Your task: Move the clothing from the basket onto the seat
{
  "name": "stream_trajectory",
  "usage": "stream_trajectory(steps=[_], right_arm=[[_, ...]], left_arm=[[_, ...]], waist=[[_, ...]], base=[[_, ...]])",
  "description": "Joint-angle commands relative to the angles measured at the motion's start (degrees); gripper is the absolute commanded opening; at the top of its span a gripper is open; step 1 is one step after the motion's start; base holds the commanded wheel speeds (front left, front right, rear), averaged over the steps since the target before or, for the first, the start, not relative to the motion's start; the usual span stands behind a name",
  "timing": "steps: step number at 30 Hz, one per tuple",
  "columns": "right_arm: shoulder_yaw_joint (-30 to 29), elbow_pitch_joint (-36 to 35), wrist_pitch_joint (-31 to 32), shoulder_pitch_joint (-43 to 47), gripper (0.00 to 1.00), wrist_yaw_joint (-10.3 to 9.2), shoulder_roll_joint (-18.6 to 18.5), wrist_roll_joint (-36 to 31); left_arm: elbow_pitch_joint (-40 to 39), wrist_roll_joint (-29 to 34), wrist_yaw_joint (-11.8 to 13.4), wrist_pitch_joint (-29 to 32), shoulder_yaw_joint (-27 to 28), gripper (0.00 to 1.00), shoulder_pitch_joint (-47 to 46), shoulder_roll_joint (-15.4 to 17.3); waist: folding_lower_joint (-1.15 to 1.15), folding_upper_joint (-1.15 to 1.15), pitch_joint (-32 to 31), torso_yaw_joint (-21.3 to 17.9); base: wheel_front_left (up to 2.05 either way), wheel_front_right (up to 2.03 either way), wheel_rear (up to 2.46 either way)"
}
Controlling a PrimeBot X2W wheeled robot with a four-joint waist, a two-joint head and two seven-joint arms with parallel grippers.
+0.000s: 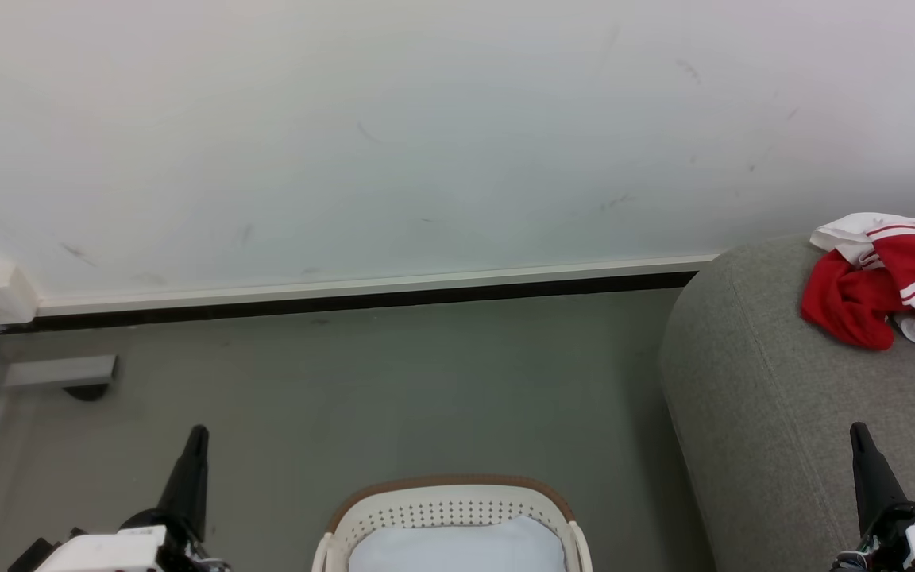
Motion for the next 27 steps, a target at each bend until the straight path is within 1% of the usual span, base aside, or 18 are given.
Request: stream_trajectory(steps=[1, 27], right_arm=[[-0.2, -0.3, 0.2, -0.7, 0.0, -0.12, -0.4, 0.0], [-0.2, -0.3, 0.2, -0.7, 0.0, -0.12, -0.4, 0.0]], left_arm=[[-0.1, -0.8, -0.3, 0.2, 0.1, 0.0, -0.5, 0.4], [-0.1, -0.8, -0.3, 0.2, 0.1, 0.0, -0.5, 0.4]], waist=[[0.0, 0.0, 0.0, 0.0], [0.0, 0.0, 0.0, 0.0]], base=[[0.0, 0.0, 0.0], [0.0, 0.0, 0.0]])
